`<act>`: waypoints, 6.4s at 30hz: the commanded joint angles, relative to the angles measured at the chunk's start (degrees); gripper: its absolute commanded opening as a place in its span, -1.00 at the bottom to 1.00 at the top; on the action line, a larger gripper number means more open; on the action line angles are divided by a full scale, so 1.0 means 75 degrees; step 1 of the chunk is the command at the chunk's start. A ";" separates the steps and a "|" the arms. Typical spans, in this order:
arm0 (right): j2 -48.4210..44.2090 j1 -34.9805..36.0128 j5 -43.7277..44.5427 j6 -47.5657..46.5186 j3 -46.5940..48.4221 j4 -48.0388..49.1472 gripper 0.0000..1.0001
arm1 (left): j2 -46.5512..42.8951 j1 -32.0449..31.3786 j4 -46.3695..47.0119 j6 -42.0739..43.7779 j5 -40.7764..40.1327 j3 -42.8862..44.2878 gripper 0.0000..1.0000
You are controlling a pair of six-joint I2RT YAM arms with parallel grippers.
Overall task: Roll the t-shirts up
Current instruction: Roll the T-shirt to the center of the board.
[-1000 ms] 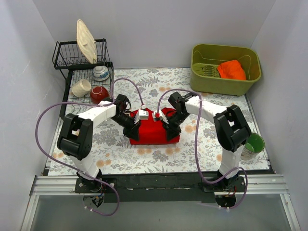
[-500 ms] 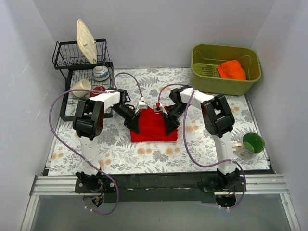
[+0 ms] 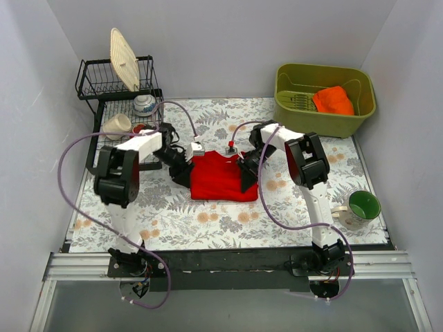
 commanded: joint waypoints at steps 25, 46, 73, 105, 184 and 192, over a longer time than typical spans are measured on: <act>0.0947 -0.0071 0.1030 0.0412 0.0691 -0.0002 -0.52 | -0.5516 -0.2269 0.7103 -0.0817 -0.1286 -0.5685 0.21; 0.0901 -0.0071 0.1042 0.0131 0.0516 0.0022 -0.49 | -0.3854 -0.2551 0.6787 -0.0408 -0.2259 -0.5780 -0.20; -0.6751 0.0525 0.2858 0.0881 -0.5566 0.6747 0.97 | -0.1850 -0.1110 0.3435 -0.2891 0.0998 -0.2030 -1.00; -0.5475 0.1417 0.4804 0.0237 -0.7184 1.1073 0.70 | -0.0210 -0.0547 0.0962 -0.1638 0.1901 -0.0284 -1.00; -0.1527 -0.0059 0.1358 0.0201 -0.1735 0.0034 -0.97 | -0.1440 -0.0993 0.0962 -0.0302 -0.0349 -0.1503 -1.00; -0.0811 -0.0177 0.1428 0.0283 -0.0974 -0.0013 -0.97 | -0.1251 -0.0781 0.1441 -0.0196 -0.0910 -0.1385 -0.84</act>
